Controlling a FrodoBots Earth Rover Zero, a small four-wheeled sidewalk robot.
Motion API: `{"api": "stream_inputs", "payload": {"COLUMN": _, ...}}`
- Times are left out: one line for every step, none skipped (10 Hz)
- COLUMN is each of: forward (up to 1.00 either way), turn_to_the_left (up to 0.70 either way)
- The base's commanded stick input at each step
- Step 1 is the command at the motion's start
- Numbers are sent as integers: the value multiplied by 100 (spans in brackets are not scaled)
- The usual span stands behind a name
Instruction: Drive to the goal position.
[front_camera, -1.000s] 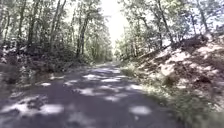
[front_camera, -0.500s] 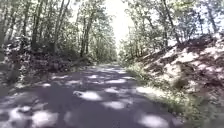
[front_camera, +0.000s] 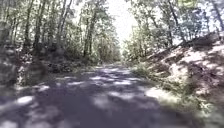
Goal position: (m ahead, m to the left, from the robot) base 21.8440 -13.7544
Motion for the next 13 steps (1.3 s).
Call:
{"api": "stream_inputs", "payload": {"forward": 45, "turn_to_the_left": 0}}
{"api": "stream_inputs", "payload": {"forward": 45, "turn_to_the_left": 0}}
{"api": "stream_inputs", "payload": {"forward": 45, "turn_to_the_left": 0}}
{"api": "stream_inputs", "payload": {"forward": 45, "turn_to_the_left": 0}}
{"api": "stream_inputs", "payload": {"forward": 45, "turn_to_the_left": 0}}
{"api": "stream_inputs", "payload": {"forward": 45, "turn_to_the_left": 0}}
{"api": "stream_inputs", "payload": {"forward": 45, "turn_to_the_left": 0}}
{"api": "stream_inputs", "payload": {"forward": 45, "turn_to_the_left": 0}}
{"api": "stream_inputs", "payload": {"forward": 45, "turn_to_the_left": 0}}
{"api": "stream_inputs", "payload": {"forward": 45, "turn_to_the_left": 0}}
{"api": "stream_inputs", "payload": {"forward": 45, "turn_to_the_left": 0}}
{"api": "stream_inputs", "payload": {"forward": 45, "turn_to_the_left": 0}}
{"api": "stream_inputs", "payload": {"forward": 45, "turn_to_the_left": 0}}
